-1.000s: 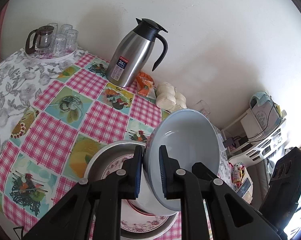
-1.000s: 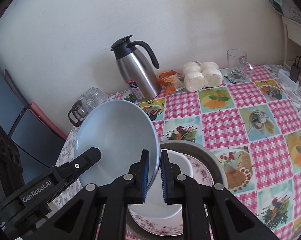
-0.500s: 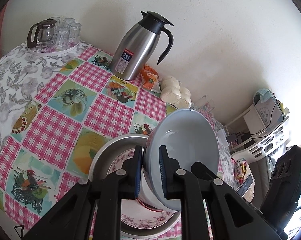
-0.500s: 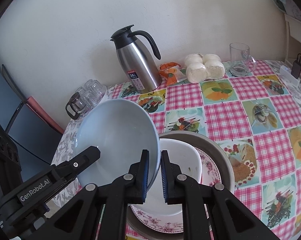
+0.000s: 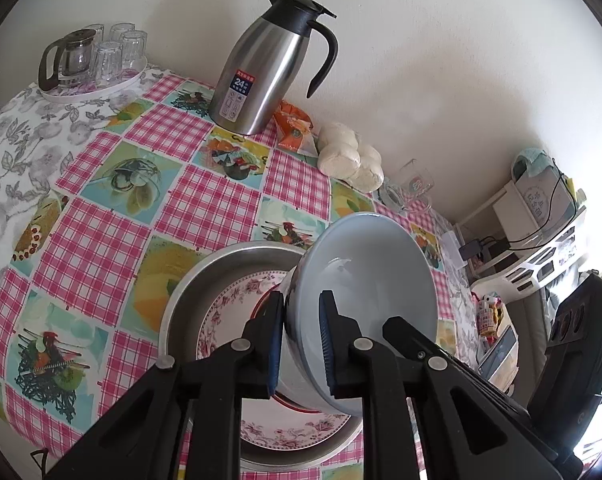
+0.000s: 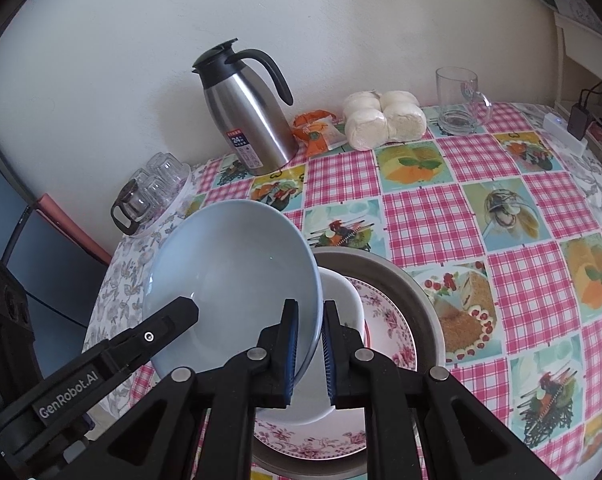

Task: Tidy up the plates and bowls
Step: 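Lower the white round bowl into the white square bowl with both grippers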

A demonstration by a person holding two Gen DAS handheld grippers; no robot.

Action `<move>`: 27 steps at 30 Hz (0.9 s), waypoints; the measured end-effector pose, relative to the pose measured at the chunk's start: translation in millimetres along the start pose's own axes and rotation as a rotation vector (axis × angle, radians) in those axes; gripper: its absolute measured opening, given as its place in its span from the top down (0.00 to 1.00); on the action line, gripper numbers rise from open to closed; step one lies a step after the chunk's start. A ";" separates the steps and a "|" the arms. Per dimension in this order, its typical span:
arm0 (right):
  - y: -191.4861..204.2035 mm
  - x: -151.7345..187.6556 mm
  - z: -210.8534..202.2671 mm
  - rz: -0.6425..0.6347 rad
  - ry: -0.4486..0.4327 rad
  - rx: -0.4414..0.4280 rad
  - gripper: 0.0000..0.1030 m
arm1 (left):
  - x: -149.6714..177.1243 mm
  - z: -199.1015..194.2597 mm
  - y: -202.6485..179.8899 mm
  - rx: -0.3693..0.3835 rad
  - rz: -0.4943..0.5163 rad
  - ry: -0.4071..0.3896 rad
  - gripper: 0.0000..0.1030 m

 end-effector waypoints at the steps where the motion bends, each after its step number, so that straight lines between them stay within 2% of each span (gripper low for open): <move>1: -0.9 0.8 0.7 0.001 0.004 0.004 0.87 | 0.9 1.3 -0.4 -0.003 0.005 0.005 0.83; 4: -2.4 2.5 2.6 0.001 0.016 0.008 0.86 | 3.9 5.1 0.1 -0.007 0.001 0.026 0.78; 13: -3.7 9.9 10.7 -0.008 0.062 0.019 0.85 | 6.7 10.9 1.2 -0.028 0.008 0.055 0.77; 27: -2.9 12.0 9.5 -0.010 0.087 0.017 0.84 | 5.8 10.3 0.8 -0.030 0.004 0.054 0.76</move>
Point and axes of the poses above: each gripper's, at about its wrist camera, not at the fingertips, and z roughly the way its jaws point, y to its left, x to its underside, the point moved 6 cm from there along z, roughly the way its jaws point, and after that the axes turned 6 degrees about -z, right-handed, at the moved point
